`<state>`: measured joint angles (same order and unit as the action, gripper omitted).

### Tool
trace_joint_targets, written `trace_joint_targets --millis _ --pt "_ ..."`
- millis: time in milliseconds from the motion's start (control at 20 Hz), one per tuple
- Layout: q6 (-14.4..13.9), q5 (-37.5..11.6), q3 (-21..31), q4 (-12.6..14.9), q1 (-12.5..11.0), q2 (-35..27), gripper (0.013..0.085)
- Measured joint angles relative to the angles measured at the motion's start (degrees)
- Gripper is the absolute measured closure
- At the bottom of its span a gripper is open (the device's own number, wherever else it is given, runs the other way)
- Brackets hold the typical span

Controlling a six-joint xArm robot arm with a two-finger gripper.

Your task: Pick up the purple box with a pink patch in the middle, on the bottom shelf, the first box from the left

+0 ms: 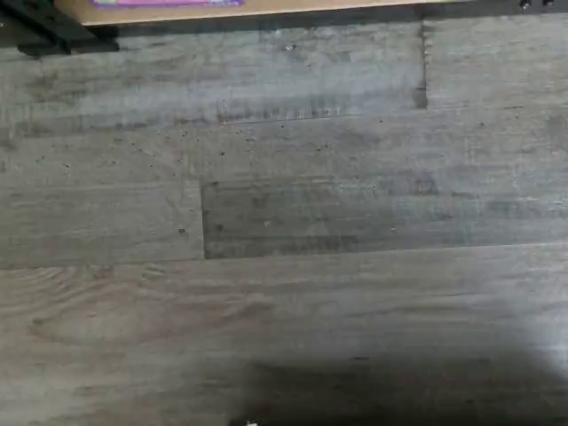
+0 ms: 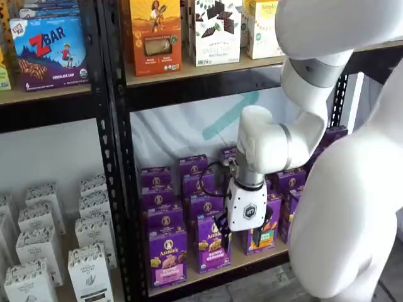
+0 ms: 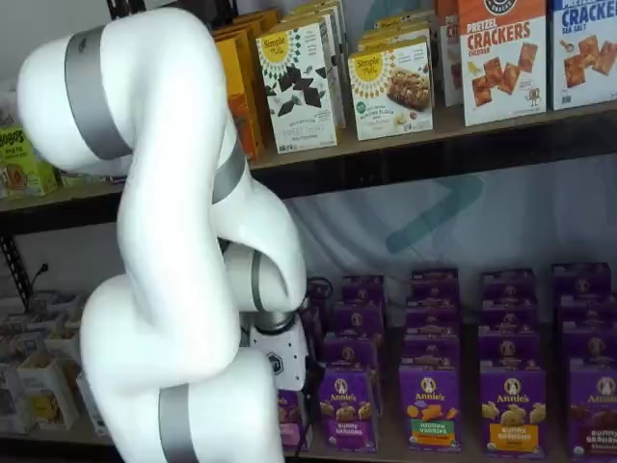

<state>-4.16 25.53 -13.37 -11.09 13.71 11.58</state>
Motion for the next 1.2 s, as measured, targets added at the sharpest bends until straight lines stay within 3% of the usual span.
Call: trace_joint_targets --millis 300,400,750,1200 --pt "-1.78 -2.26 -1.64 1.62 0.53 -4.66 0.0130" --pt "-3.39 -2.87 -2.53 3.36 0.59 -6.06 0.0130" --pt "-4.03 -3.88 -7.41 4.54 0.21 -12.17 0.0130" --pt "-4.25 -7.49 -14.08 3.94 1.22 -21.73 0.0130"
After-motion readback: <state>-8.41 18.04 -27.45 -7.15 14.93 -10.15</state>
